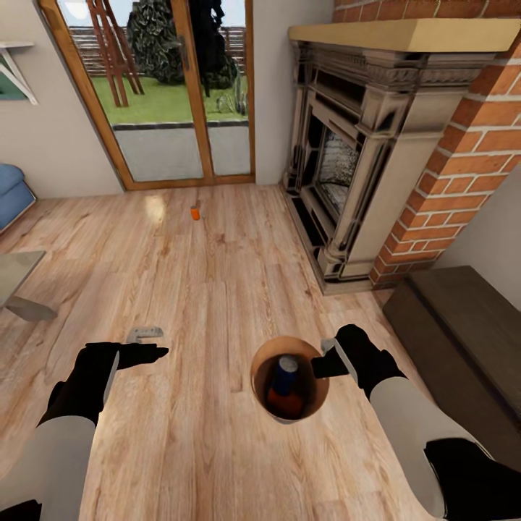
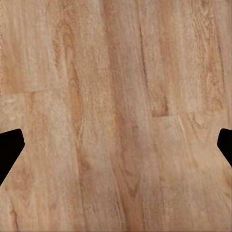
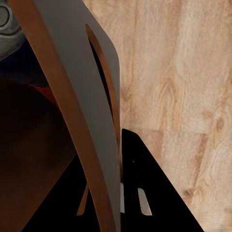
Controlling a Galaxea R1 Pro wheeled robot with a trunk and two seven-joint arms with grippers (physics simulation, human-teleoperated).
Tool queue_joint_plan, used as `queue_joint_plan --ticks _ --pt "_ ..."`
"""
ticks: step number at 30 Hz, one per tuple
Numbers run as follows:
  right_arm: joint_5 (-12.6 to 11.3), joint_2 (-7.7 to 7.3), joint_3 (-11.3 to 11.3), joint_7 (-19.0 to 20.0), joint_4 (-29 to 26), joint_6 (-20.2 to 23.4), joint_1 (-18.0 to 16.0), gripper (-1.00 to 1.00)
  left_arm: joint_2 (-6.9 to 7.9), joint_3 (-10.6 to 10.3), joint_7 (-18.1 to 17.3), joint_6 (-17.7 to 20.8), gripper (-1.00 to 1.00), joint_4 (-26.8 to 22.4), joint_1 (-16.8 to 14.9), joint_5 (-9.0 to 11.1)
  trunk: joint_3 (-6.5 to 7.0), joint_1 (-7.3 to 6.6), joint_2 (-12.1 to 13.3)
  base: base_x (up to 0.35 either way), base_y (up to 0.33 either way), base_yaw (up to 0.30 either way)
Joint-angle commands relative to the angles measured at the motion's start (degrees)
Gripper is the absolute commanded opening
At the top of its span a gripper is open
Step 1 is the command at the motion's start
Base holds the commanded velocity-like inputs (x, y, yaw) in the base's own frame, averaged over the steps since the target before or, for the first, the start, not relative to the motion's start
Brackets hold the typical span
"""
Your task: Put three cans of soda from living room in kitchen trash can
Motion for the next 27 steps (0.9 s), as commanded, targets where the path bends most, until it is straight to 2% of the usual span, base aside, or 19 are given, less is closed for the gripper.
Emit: queue_joint_plan --ticks 1,5,10,13,27 --pt "-1.7 -0.04 -1.4 0.5 0.2 0.2 -0.1 -1.00 0.01 0.0 0.0 0.1 1.00 0.0 0.0 0.0 0.19 -0.23 0.4 0.000 0.000 0.000" --pt "-1.7 -0.51 -2.0 0.8 1.0 0.2 -0.2 -1.00 0.02 0.0 -0.2 0.1 1.00 0.0 0.0 0.1 0.19 -0.23 0.4 0.000 0.000 0.000" --pt "-1.6 -0.92 -2.3 4.6 3.3 0.2 -0.2 -1.00 0.03 -0.1 -0.4 0.0 1.00 -0.6 0.1 0.2 0.19 -0.23 0.4 0.083 0.000 0.000" --pt "-1.5 -0.78 -2.1 6.1 4.0 0.2 -0.1 -1.00 0.03 -0.1 -1.1 1.3 1.00 -0.1 0.0 0.2 0.19 -0.23 0.4 0.260 0.000 0.000" --pt "-1.2 -0.36 -2.0 6.1 4.2 0.2 0.1 -1.00 0.03 -0.1 -1.7 2.3 1.00 0.0 0.0 0.2 0.19 -0.23 0.4 0.325 0.003 0.000"
